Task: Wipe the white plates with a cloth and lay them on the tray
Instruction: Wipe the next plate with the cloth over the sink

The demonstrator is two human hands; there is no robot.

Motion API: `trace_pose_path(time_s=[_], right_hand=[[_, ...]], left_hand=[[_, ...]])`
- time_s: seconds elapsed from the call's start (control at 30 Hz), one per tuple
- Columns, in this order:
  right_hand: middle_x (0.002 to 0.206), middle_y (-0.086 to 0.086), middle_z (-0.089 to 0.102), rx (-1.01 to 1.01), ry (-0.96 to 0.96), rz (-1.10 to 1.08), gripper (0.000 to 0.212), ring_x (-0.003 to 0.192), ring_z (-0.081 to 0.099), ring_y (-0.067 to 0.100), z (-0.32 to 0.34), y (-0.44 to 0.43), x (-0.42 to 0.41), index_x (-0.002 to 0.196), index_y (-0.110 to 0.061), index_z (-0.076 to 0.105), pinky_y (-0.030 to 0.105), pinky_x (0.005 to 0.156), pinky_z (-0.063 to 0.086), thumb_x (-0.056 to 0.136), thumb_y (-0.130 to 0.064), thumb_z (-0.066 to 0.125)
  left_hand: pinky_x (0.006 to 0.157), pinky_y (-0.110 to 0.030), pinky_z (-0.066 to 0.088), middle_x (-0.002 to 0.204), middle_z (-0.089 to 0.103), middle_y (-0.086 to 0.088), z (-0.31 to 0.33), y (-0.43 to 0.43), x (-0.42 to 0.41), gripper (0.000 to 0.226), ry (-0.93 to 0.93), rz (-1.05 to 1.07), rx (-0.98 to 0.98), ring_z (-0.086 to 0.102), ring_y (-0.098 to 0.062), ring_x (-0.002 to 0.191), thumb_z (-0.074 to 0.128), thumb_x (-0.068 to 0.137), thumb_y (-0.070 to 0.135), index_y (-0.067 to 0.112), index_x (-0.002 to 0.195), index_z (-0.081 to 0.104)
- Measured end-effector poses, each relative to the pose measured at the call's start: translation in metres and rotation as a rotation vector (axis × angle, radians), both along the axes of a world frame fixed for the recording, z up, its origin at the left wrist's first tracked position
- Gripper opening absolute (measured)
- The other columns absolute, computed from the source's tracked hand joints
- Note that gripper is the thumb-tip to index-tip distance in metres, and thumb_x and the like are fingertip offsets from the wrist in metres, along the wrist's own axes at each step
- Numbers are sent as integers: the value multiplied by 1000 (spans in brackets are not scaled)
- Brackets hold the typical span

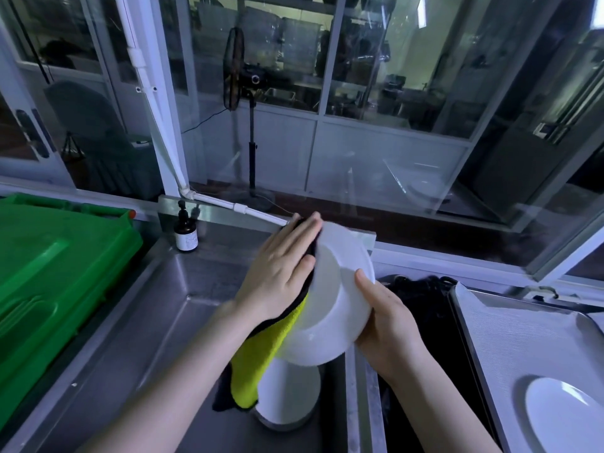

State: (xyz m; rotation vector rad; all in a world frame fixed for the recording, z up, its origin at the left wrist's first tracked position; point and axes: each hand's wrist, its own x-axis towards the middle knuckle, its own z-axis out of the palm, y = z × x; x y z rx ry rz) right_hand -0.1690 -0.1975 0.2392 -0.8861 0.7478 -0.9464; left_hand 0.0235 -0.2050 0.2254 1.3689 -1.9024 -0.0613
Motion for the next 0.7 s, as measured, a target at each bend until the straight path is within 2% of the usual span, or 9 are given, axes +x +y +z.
trace_pose_path(time_s=[0.07,0.23,0.33,0.47,0.57,0.7], right_hand=[[123,25,67,23,-8,32,43,116,65,37,1,1,3,118,-1,71,39,93,56,89,-33,64],[133,22,62,8,-57,42,41,126,59,33,6,-2,-4,129,-5,65,44,108,45,97,-30,58],[130,26,62,12,-42,56,42,124,60,37,2,0,-3,126,0,65,43,105,48,96,-28,60],[124,26,67,-19,16,49,44,118,64,38,7,2,-1,119,1,69,37,96,55,90,-32,65],[125,27,66,-9,6,37,45,119,63,39,8,0,-4,120,2,68,39,97,54,90,-31,65],[123,30,65,-3,36,71,44,117,63,42,1,4,-3,118,5,68,45,101,50,91,-30,64]], left_hand=[[119,-44,22,160,29,6,13,0,-9,51,-156,-71,-5,17,-16,151,32,102,25,16,152,34],[122,-45,11,163,16,15,9,22,-26,56,-339,-177,-63,6,-12,152,32,100,27,22,155,27],[121,-43,14,163,19,14,14,16,-15,54,-318,-164,-63,10,-9,151,32,101,27,22,155,29],[120,-42,22,160,29,4,22,3,2,48,-87,-89,14,19,-14,150,40,104,16,13,151,35],[122,-38,16,162,24,6,13,11,-4,51,-193,-109,-21,13,-15,152,39,103,19,15,153,31],[123,-41,14,163,18,12,8,13,-12,52,-377,-183,-61,6,-11,152,31,104,27,21,156,26]])
